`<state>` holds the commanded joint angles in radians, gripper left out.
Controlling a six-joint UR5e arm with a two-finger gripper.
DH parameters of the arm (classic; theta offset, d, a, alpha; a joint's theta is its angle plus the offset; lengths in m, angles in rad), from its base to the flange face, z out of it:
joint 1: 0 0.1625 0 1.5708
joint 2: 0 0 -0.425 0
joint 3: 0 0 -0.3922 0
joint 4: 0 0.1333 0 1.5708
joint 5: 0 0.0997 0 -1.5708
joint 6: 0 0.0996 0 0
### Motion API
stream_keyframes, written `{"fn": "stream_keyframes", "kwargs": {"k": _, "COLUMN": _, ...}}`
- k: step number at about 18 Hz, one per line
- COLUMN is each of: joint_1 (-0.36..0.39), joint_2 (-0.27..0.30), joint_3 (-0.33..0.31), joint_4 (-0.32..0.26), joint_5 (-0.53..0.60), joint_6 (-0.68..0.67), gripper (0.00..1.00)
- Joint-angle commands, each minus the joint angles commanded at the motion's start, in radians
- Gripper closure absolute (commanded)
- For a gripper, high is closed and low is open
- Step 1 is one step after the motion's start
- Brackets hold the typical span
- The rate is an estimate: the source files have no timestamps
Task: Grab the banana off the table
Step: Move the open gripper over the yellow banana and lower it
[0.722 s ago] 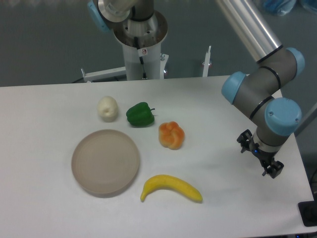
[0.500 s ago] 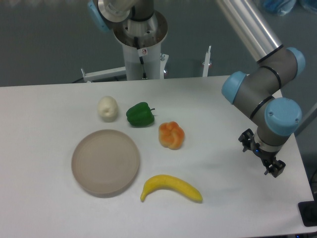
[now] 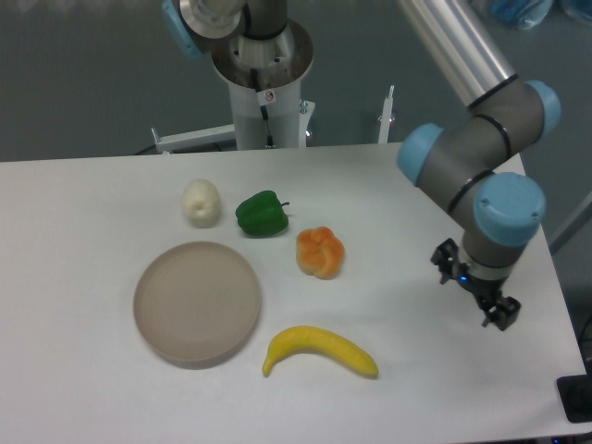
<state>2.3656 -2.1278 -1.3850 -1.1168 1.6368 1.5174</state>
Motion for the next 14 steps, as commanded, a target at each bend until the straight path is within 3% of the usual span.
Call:
{"fn": "stream_keyframes", "kwargs": {"k": 4, "joint_1": -0.06, "joint_2": 0.028, "joint_3": -0.054, "joint_4": 0.003, "joint_5": -0.021, "joint_6": -0.071, "gripper": 0.0}}
{"fn": "stream_keyframes", "kwargs": {"k": 7, "joint_1": -0.078, "joint_2": 0.017, "joint_3": -0.065, "joint_4": 0.011, "joint_5": -0.02, "joint_6": -0.078, "gripper": 0.0}}
{"fn": "stream_keyframes", "kwargs": {"k": 8, "joint_1": -0.086, "joint_2": 0.008, "joint_3": -0.066, "joint_4": 0.023, "joint_5": -0.02, "joint_6": -0.091, "gripper": 0.0}}
{"fn": "stream_keyframes", "kwargs": {"k": 10, "joint_1": -0.097, "joint_2": -0.026, "joint_3": -0.066, "joint_4": 0.101, "joint_5": -0.023, "joint_6": -0.089, "gripper": 0.0}}
{"fn": "stream_keyframes", "kwargs": {"k": 13, "joint_1": -0.109, "joint_2": -0.037, "joint_3": -0.066, "joint_4": 0.121, "joint_5": -0.095, "joint_6": -0.069, "gripper": 0.0}}
{"fn": "stream_keyframes", "kwargs": {"k": 14, "joint_1": -0.121, "joint_2": -0.041, "joint_3": -0.068, "joint_4": 0.155, "joint_5": -0.113, "joint_6": -0.053, "gripper": 0.0}}
